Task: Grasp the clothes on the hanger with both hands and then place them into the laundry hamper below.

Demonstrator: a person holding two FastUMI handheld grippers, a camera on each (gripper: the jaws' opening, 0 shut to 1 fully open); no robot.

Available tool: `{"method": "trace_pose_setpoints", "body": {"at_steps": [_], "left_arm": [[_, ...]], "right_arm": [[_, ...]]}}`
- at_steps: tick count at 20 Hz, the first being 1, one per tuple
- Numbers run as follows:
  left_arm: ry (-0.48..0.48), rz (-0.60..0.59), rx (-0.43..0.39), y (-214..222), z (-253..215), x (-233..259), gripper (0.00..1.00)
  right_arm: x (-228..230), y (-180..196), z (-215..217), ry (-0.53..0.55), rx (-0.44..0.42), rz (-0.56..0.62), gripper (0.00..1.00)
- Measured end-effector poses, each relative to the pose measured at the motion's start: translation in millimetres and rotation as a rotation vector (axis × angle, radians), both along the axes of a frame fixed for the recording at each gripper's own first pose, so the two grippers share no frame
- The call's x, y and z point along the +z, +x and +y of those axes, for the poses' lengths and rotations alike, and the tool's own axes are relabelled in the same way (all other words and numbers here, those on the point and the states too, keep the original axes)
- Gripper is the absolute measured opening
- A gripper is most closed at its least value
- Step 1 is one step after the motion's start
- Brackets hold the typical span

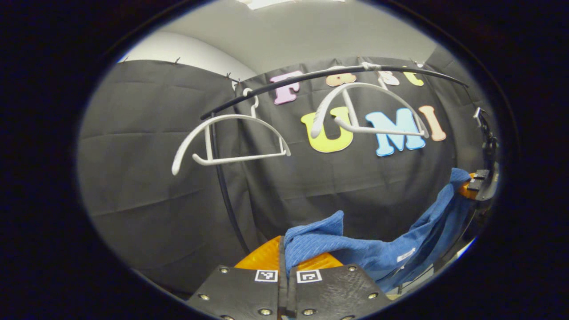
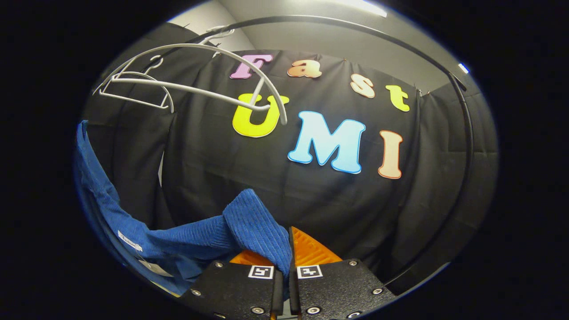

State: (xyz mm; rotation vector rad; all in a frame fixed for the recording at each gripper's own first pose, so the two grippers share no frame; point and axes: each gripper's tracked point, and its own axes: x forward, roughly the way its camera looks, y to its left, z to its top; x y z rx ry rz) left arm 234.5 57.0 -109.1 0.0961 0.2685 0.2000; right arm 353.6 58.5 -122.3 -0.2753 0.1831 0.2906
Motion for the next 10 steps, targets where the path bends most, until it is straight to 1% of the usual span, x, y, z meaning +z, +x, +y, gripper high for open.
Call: {"method": "trace_pose_setpoints", "body": {"at_steps": [5,6,10], "left_arm": [[-0.028,-0.07,-0.102,-6.3,-35.0,36.5,0.01],[-0.028,-0.086,-0.125,-12.8,-41.6,45.8,0.05],[-0.063,-0.138,-0.209,-42.5,-65.6,76.3,0.05]], "right_arm": [[38.5,-50.6,5.8,0.071,-0.007,-0.032,0.05],[46.0,-63.3,8.5,0.081,-0.009,-0.041,0.05],[73.6,-110.9,21.8,0.119,0.003,-0.069,0.05]]}}
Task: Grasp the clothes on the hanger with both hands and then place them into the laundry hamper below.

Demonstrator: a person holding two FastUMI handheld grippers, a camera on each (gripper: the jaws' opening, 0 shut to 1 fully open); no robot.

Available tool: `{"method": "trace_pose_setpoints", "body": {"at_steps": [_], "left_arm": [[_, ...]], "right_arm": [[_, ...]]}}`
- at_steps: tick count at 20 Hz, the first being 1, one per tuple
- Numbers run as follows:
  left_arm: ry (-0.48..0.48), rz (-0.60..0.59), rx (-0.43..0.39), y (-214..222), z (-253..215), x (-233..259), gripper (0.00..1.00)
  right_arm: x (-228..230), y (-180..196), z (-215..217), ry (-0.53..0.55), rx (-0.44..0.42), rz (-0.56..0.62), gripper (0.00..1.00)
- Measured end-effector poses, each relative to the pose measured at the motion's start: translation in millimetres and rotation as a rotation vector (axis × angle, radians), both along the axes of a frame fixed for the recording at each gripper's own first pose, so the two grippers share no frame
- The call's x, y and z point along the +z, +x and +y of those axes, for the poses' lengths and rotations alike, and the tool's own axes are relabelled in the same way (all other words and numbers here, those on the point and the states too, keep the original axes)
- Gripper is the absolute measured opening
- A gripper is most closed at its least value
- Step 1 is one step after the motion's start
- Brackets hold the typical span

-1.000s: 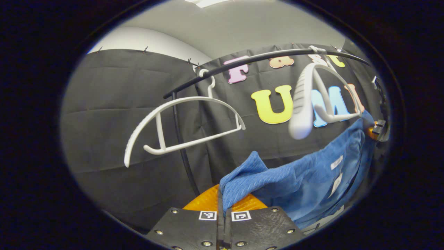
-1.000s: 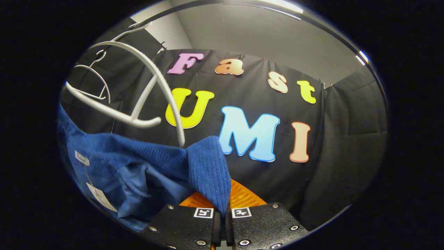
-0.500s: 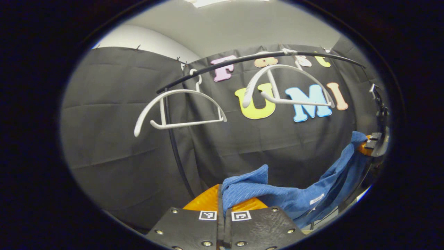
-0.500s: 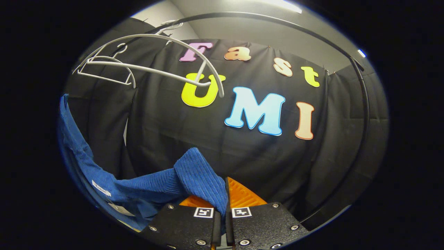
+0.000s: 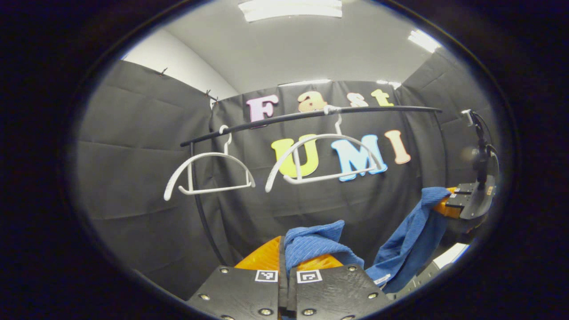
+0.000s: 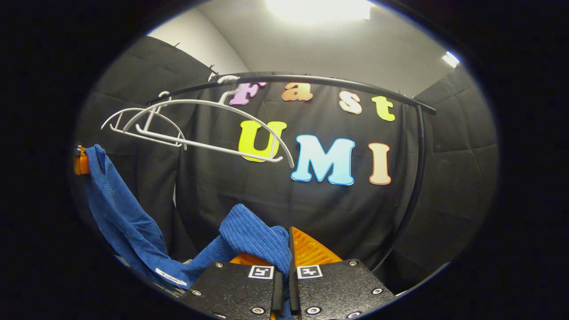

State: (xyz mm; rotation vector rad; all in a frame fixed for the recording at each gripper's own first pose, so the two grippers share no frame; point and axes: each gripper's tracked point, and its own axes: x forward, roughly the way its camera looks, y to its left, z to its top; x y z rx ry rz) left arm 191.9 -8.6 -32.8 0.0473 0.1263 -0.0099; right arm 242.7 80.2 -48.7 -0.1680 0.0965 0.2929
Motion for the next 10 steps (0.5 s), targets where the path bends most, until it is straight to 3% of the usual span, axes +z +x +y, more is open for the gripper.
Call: {"method": "trace_pose_setpoints", "body": {"at_steps": [3,4,5,10], "left_arm": [[-0.023,-0.032,-0.06,-16.7,-17.2,14.5,0.05],[-0.035,-0.036,-0.076,-21.0,-22.0,17.3,0.01],[-0.05,-0.038,-0.087,-23.6,-26.1,16.4,0.05],[-0.129,-0.012,-0.124,-27.8,-41.6,-6.1,0.05]], "right_arm": [[15.4,-30.4,13.6,0.017,0.019,-0.017,0.05],[18.6,-38.7,20.0,0.022,0.027,-0.021,0.04],[17.2,-48.6,29.2,0.028,0.035,-0.023,0.04],[16.7,-81.3,52.2,0.068,0.062,0.002,0.05]]}}
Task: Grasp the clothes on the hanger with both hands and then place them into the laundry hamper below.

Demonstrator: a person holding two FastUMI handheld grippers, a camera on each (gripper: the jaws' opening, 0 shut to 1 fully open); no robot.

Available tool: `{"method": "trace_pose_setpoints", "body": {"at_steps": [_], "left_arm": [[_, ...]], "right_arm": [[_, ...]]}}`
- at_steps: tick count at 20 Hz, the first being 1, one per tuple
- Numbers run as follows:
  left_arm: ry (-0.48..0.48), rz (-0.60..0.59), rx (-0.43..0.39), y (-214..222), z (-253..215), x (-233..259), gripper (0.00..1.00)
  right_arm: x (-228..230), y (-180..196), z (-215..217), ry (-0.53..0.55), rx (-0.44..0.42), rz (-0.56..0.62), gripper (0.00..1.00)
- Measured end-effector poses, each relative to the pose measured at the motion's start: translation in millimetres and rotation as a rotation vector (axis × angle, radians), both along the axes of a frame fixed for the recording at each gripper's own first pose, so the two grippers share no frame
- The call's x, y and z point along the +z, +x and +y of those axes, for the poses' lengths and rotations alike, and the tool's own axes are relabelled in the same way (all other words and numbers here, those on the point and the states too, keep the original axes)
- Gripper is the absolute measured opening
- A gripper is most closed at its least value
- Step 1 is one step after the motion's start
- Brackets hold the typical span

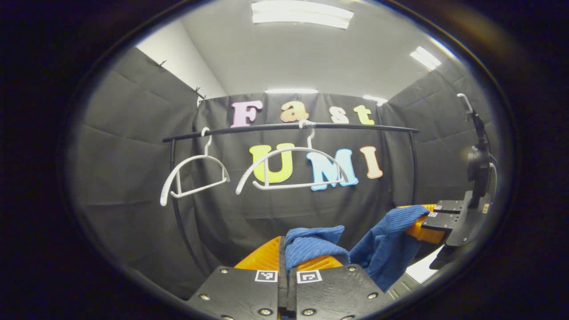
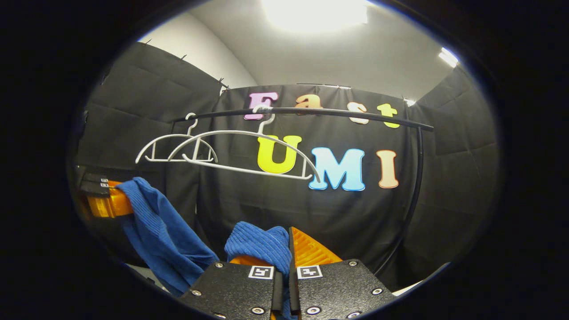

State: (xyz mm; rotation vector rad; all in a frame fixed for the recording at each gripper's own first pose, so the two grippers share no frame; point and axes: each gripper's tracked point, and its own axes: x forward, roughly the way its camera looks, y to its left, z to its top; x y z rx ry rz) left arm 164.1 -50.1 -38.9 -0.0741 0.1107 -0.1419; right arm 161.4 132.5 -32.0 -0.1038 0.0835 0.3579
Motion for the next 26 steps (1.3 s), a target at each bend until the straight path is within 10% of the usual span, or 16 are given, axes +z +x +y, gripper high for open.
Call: {"method": "trace_pose_setpoints", "body": {"at_steps": [11,26], "left_arm": [[-0.083,0.23,-0.019,-30.3,-27.2,-131.3,0.0],[0.055,0.6,-0.021,-89.8,-39.6,-308.5,0.01]], "right_arm": [[-125.3,-52.4,6.0,-0.045,-0.027,0.26,0.05],[-274.0,-94.1,-9.3,-0.214,-0.031,0.578,0.06]]}}
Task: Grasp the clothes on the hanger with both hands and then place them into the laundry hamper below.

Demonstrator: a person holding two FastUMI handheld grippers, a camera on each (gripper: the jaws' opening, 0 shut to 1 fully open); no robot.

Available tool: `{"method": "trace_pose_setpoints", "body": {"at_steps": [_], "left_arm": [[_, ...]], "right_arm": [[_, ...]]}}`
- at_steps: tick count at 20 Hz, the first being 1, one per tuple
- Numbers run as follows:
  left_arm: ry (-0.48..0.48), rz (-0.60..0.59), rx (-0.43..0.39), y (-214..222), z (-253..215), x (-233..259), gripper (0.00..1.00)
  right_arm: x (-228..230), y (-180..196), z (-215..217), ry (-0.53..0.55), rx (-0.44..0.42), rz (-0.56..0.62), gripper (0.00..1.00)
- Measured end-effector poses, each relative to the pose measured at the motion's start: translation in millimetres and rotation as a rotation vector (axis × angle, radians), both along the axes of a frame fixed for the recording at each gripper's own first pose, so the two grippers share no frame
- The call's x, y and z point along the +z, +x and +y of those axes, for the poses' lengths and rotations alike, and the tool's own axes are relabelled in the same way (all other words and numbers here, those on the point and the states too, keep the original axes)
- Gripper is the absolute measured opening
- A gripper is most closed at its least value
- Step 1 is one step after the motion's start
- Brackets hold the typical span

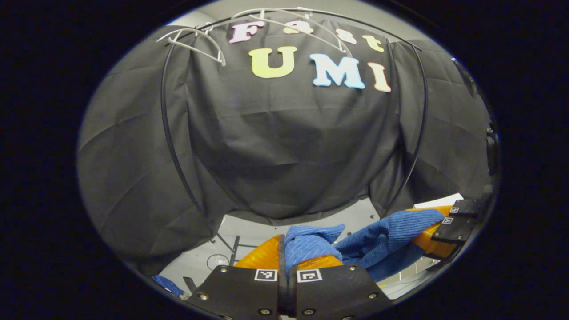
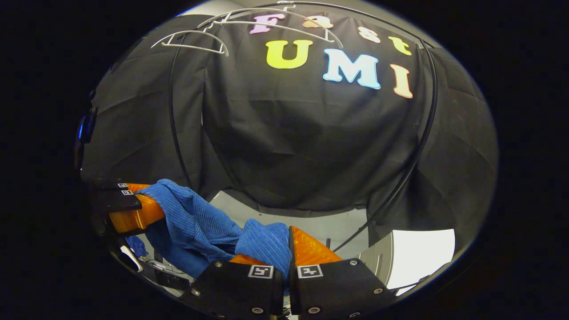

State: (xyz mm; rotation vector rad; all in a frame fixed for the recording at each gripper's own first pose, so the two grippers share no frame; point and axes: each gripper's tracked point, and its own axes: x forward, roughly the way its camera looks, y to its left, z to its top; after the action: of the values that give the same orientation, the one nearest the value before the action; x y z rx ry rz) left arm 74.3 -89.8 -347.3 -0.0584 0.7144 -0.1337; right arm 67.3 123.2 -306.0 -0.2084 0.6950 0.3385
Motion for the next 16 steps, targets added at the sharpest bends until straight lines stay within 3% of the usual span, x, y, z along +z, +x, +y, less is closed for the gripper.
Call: {"method": "trace_pose_setpoints", "body": {"at_steps": [5,6,7,11,15,16], "left_arm": [[0.044,0.095,-0.033,-14.7,-7.1,-32.5,0.01],[0.057,0.115,-0.044,-19.0,-8.4,-38.1,0.05],[0.068,0.13,-0.051,-21.6,-8.8,-42.5,0.01],[0.101,0.21,-0.081,-38.4,-8.3,-61.6,0.03],[0.076,0.283,-0.082,-57.3,-10.8,-86.2,0.08],[0.083,0.286,-0.08,-57.9,-6.9,-83.6,0.29]], "right_arm": [[-27.0,-9.0,-6.6,-0.032,0.009,0.08,0.07],[-32.7,-12.1,-7.9,-0.043,0.013,0.095,0.08],[-38.2,-13.3,-9.3,-0.057,0.018,0.117,0.1],[-54.2,-31.9,-8.0,-0.056,0.036,0.206,0.15],[-56.9,-36.6,-9.6,-0.056,0.022,0.226,0.54],[-59.1,-38.4,-13.8,-0.061,0.014,0.222,0.6]]}}
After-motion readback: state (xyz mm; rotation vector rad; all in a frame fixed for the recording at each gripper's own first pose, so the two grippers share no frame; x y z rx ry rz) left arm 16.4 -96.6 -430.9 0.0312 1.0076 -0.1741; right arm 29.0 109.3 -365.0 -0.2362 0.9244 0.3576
